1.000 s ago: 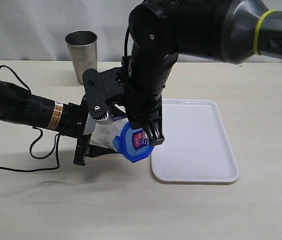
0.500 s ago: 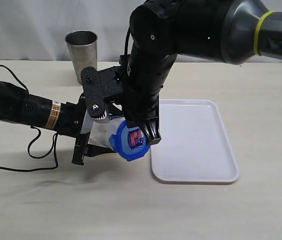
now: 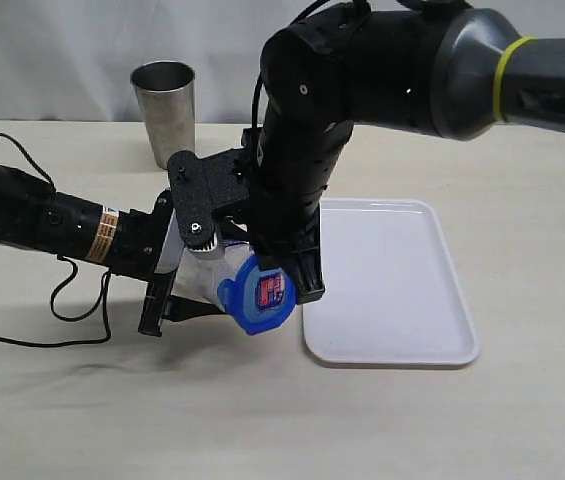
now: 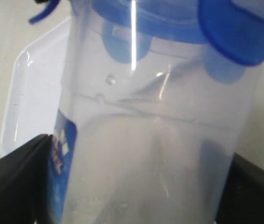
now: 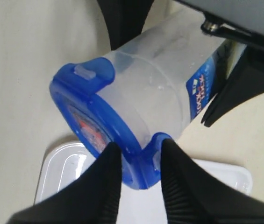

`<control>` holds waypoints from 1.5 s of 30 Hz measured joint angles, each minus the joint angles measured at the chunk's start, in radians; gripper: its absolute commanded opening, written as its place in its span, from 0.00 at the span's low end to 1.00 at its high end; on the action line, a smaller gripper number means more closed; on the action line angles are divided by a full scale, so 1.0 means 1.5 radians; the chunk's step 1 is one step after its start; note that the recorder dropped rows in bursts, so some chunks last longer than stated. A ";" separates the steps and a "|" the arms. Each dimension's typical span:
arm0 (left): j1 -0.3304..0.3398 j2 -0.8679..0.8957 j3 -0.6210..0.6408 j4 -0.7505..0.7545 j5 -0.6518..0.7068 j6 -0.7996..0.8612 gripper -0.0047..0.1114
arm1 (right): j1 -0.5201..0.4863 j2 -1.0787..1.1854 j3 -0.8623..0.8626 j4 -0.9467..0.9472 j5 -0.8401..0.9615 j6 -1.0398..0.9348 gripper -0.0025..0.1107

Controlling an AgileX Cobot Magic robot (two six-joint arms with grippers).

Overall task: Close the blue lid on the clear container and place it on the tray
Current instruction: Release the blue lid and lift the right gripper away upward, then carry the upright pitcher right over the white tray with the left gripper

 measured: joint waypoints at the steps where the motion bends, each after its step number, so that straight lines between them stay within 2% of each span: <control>1: 0.000 0.000 0.001 0.008 0.001 0.000 0.04 | 0.000 0.005 0.000 0.002 0.004 -0.003 0.19; 5: 0.000 0.000 0.001 0.025 0.005 -0.001 0.04 | -0.001 0.012 0.005 0.002 0.004 -0.008 0.15; 12: 0.000 0.000 0.001 0.020 -0.012 -0.012 0.04 | -0.001 0.005 0.008 -0.023 -0.017 0.023 0.16; 14: 0.000 0.000 0.001 0.006 -0.018 -0.020 0.04 | -0.001 -0.007 0.010 -0.030 -0.035 0.036 0.19; 21: 0.000 -0.007 -0.001 -0.058 -0.088 -0.061 0.04 | -0.001 -0.059 0.013 0.001 -0.115 0.105 0.43; 31: -0.010 -0.008 -0.001 -0.084 -0.128 -0.122 0.04 | -0.028 -0.153 0.014 0.019 -0.156 0.247 0.43; 33: -0.010 -0.008 -0.001 -0.094 -0.128 -0.144 0.04 | -0.035 -0.179 0.014 0.020 -0.159 0.282 0.38; 38: -0.010 -0.008 -0.001 -0.128 -0.126 -0.269 0.04 | -0.076 -0.242 0.014 0.022 -0.157 0.380 0.07; 45: -0.010 -0.008 -0.001 -0.195 -0.126 -0.410 0.04 | -0.110 -0.325 0.024 0.027 -0.126 0.432 0.06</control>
